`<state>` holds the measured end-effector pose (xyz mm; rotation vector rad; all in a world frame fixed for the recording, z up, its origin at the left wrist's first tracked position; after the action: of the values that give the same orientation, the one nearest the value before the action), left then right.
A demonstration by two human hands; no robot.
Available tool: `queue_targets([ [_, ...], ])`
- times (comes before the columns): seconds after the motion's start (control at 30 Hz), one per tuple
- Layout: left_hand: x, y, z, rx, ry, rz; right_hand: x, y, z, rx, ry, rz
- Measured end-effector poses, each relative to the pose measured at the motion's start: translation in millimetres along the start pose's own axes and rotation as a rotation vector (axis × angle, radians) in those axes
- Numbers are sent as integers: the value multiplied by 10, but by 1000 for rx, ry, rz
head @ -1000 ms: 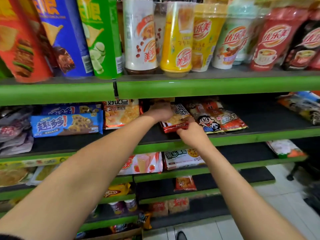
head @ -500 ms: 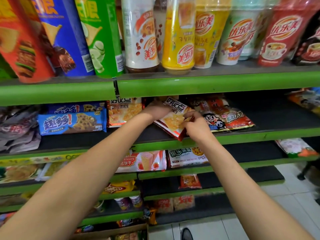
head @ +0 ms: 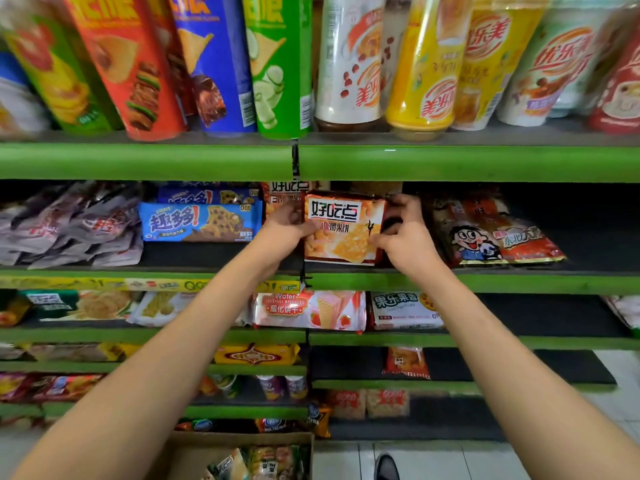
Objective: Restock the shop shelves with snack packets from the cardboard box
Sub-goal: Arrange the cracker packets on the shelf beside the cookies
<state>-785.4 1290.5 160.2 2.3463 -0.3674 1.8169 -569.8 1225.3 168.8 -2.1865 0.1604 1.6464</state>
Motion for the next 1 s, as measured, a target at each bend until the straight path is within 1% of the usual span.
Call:
queue_targets([
  [0.13, -237, 72, -148, -20, 68, -80, 135, -41, 124, -50, -69, 84],
  [0.27, -318, 90, -196, -38, 123, -87, 304, -23, 186, -89, -121, 173],
  [0.37, -335, 97, -193, -40, 149, -79, 360, 8, 171, -72, -185, 197],
  [0.6, -355, 107, -233, -11, 166, -74, 391, 31, 196, -78, -209, 246],
  [0.83, -373, 118, -227, -16, 185, -94, 460, 38, 174, -25, -296, 315],
  [0.93, -343, 133, -238, -10, 135, -76, 469, 37, 156, 6, -327, 336],
  [0.97, -341, 135, -247, -6, 57, -70, 478, 36, 144, 18, -344, 350],
  [1.0, -336, 141, -255, -6, -77, -57, 488, 31, 144, 22, -349, 362],
])
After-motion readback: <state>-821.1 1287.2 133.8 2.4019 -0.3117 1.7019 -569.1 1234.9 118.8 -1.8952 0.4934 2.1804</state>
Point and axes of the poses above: each hand's wrist, its own y-axis away from the middle knuckle, its own z-axis out of the palm, x = y × z, the point moved 10 cm from there along -y, towards the middle knuckle, and after that the axes turned 9 degrees about -y, right-handed, at the moved point
